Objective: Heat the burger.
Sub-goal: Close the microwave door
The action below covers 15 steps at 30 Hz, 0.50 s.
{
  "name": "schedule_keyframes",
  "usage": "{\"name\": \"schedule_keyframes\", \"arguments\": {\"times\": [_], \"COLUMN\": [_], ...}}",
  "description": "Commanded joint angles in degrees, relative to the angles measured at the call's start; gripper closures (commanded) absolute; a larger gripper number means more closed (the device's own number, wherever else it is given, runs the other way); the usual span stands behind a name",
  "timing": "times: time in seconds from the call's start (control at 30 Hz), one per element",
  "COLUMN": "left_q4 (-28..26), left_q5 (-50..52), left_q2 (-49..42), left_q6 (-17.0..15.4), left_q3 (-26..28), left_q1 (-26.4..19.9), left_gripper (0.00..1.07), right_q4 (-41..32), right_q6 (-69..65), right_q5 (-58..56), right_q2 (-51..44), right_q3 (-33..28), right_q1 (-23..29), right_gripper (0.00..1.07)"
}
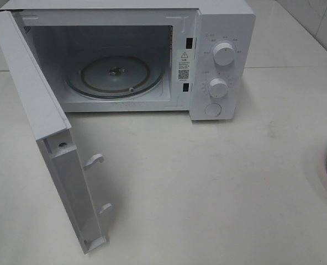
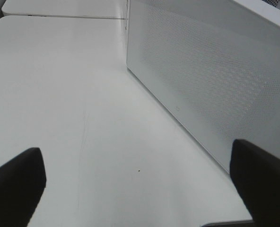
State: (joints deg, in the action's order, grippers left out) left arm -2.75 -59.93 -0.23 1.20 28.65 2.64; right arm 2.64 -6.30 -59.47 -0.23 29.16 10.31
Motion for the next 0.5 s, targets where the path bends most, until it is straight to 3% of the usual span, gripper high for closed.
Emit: {"name": "schedule_keyframes", "arguments": {"times": [0.03, 0.5], "left_q4": [-0.4, -0.4], "left_q5": [0.52, 0.52], "left_q2": [-1.15, -1.15], "left_q6": [-0.06, -0.11], "left_q3": [-0.17, -0.17], "left_q1": [-0.11, -0.11], "left_gripper": [0.09, 0.09], "right_q4": [0.0, 0.0], "right_q6": [-0.06, -0.06], "right_q5": [-0.06, -0.06], "right_q2": [-1.55, -1.55], "right_q3": [0.0, 0.0], "right_q1": [-0.17, -0.17], "right_gripper": [0.33, 0.33]}}
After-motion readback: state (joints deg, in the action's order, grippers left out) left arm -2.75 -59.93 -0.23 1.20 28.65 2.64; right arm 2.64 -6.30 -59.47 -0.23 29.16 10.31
